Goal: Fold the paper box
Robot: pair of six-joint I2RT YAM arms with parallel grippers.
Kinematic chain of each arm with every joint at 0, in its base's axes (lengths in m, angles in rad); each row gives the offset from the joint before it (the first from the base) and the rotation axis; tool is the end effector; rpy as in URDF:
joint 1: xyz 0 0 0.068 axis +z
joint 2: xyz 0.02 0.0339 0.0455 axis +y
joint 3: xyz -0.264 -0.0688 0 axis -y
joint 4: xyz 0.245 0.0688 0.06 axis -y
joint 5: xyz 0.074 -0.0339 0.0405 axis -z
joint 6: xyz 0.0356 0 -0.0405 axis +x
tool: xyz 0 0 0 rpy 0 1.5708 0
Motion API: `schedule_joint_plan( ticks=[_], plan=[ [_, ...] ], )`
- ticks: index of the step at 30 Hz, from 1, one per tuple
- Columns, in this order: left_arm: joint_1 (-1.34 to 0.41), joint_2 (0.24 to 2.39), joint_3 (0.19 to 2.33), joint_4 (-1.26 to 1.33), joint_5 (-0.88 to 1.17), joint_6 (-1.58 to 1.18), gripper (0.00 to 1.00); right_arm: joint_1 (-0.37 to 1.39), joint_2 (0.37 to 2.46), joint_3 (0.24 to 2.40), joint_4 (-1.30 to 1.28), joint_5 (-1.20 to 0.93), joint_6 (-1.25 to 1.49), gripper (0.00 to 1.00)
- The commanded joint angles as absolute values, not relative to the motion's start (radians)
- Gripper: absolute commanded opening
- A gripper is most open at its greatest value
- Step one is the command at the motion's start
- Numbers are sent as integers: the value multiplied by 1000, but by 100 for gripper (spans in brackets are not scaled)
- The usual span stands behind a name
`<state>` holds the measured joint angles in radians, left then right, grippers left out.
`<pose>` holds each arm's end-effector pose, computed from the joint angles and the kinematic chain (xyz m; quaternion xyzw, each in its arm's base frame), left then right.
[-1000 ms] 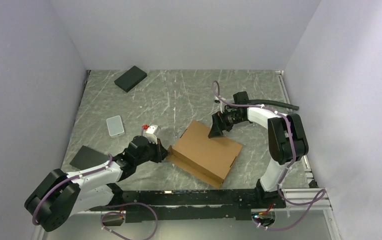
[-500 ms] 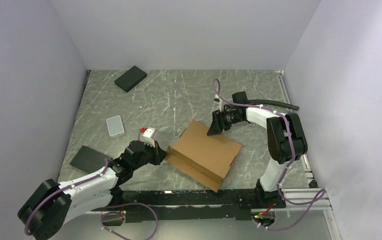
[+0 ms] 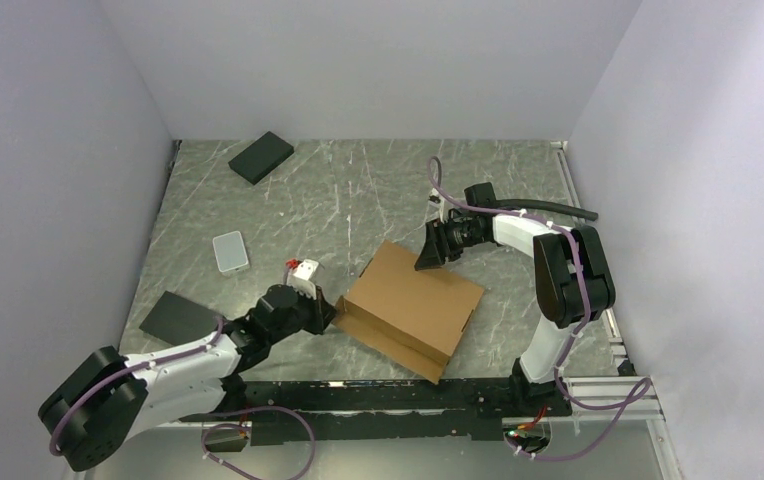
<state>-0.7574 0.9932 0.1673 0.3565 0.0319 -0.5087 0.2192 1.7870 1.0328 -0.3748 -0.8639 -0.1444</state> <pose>0.1328 -0.1271 0.1457 0.1140 0.8444 -0.3205 0.4138 0.3238 0.0999 0.1595 -0.2504 0.8549 0.4156 0.1836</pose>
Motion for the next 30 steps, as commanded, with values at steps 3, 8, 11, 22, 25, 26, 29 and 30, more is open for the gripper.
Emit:
schedule_joint_plan(
  ticks=[3,8,11,22,25,26,29,30],
  plan=[
    [-806,1008,169,412,2,-473,0,210,1808,1019,-321,-716,-157,49],
    [-841,1029,175,414,-57,-456,0,210,1809,1017,-318,-706,-150,47],
    [-868,1043,178,418,-95,-448,0,210,1809,1016,-316,-696,-146,47],
    [-942,1044,132,470,-215,-462,0,210,1809,1014,-316,-667,-141,43],
    [-951,1029,129,461,-233,-462,0,210,1809,1014,-316,-665,-141,42],
    [-954,1021,128,458,-239,-462,0,209,1810,1014,-316,-664,-140,42],
    [-962,1003,119,451,-251,-460,0,210,1810,1012,-316,-661,-140,41],
    [-964,1000,118,450,-252,-460,0,210,1812,1012,-317,-660,-140,41]
  ],
)
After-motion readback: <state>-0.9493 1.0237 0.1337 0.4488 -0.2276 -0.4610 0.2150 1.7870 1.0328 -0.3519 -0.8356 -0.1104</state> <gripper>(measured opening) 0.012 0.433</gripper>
